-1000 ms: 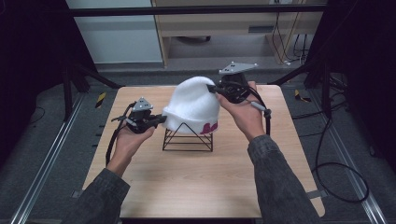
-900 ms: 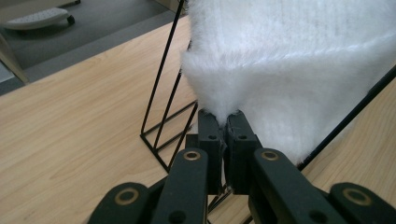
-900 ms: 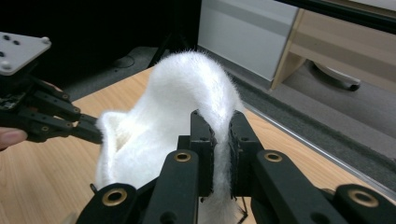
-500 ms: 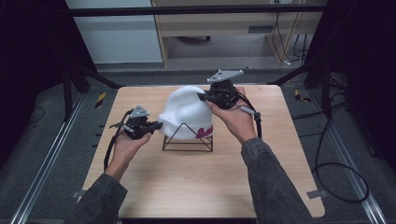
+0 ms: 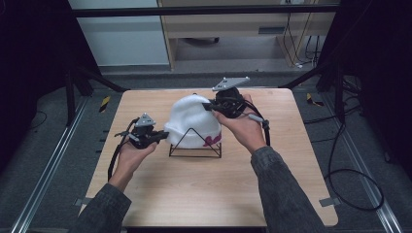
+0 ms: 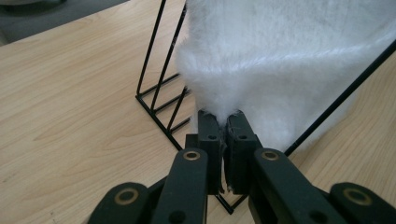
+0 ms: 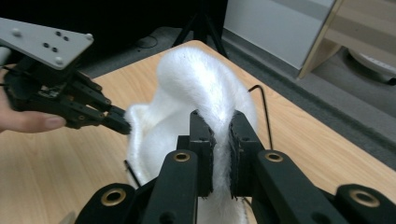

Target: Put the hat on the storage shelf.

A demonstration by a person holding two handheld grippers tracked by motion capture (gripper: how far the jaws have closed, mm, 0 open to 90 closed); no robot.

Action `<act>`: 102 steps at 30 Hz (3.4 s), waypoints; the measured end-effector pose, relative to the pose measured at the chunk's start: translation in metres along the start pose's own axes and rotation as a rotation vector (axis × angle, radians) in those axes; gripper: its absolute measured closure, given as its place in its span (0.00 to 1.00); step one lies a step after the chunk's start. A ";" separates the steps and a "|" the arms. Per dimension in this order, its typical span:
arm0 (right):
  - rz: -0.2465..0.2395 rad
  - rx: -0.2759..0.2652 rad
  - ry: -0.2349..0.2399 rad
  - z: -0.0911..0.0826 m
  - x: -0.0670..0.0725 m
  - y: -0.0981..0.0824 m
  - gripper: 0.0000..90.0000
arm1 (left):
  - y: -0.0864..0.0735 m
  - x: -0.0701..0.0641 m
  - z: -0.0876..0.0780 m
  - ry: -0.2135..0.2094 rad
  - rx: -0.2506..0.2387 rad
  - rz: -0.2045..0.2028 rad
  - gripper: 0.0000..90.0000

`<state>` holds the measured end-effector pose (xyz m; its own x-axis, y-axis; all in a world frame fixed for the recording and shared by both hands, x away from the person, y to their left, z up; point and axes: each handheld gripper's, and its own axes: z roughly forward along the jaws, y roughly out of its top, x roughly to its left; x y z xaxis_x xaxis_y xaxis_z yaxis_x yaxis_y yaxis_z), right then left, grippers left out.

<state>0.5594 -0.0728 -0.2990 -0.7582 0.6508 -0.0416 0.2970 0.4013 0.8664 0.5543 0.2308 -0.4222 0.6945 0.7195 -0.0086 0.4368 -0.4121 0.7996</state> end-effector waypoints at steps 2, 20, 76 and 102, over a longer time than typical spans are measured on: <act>0.002 0.000 0.015 0.000 0.004 -0.003 0.92 | -0.003 -0.001 0.000 -0.006 0.002 0.005 0.96; -0.002 0.071 0.035 0.015 0.012 -0.024 0.91 | -0.023 -0.001 0.010 -0.012 0.065 0.016 0.96; 0.034 0.050 -0.144 -0.083 0.016 -0.115 0.17 | -0.059 -0.021 -0.034 0.048 0.098 0.070 0.07; 0.203 0.108 -0.237 -0.100 -0.017 -0.228 0.17 | -0.084 -0.007 -0.022 0.086 0.192 0.056 0.06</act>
<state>0.4464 -0.2403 -0.4459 -0.5242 0.8516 0.0011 0.4978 0.3054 0.8118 0.4997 0.2725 -0.4762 0.6732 0.7339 0.0904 0.5056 -0.5461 0.6680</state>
